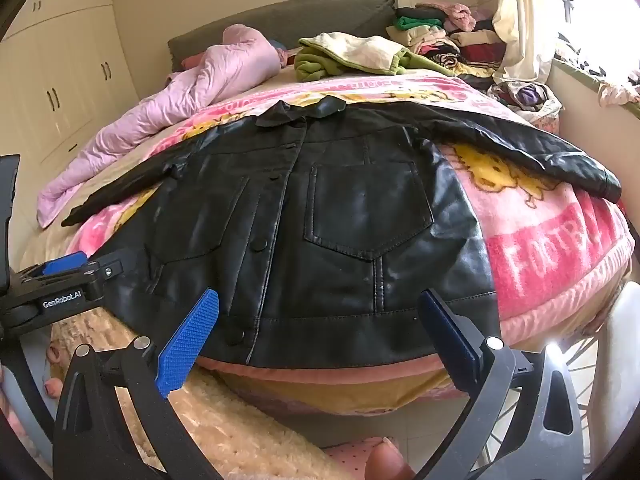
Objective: Fold large clothes
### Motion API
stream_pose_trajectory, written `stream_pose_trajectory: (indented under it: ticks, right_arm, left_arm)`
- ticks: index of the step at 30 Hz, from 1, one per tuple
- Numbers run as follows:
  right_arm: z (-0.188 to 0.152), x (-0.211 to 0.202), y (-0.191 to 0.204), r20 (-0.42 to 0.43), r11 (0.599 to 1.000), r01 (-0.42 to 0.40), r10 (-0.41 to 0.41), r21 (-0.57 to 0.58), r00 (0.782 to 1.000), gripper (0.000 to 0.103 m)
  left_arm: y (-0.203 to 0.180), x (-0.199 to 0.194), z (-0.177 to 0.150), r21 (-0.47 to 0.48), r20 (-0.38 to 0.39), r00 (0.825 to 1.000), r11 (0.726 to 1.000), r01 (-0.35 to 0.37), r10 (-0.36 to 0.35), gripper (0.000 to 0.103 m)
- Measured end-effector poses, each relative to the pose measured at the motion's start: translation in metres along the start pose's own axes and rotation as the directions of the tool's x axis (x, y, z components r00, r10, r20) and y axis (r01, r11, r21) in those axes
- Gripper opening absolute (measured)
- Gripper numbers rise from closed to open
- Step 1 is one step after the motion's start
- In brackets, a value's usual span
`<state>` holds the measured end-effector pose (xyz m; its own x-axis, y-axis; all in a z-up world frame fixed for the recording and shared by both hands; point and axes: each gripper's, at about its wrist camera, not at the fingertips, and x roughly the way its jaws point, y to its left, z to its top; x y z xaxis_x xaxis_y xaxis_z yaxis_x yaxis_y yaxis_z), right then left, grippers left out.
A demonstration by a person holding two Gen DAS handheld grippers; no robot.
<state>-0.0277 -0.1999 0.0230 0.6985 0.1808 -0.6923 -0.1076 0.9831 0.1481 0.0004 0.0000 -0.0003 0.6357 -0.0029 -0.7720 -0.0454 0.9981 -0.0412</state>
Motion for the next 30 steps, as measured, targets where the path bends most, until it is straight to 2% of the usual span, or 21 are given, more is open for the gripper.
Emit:
stream_pose_trajectory:
  ticks: [30]
  right_arm:
    - [0.003,-0.01,0.003,0.011,1.0,0.019,-0.019,-0.01,1.0,0.099]
  left_arm:
    - [-0.011,-0.003,0.002,0.024,0.025,1.0,1.0,0.011,-0.011,0.094]
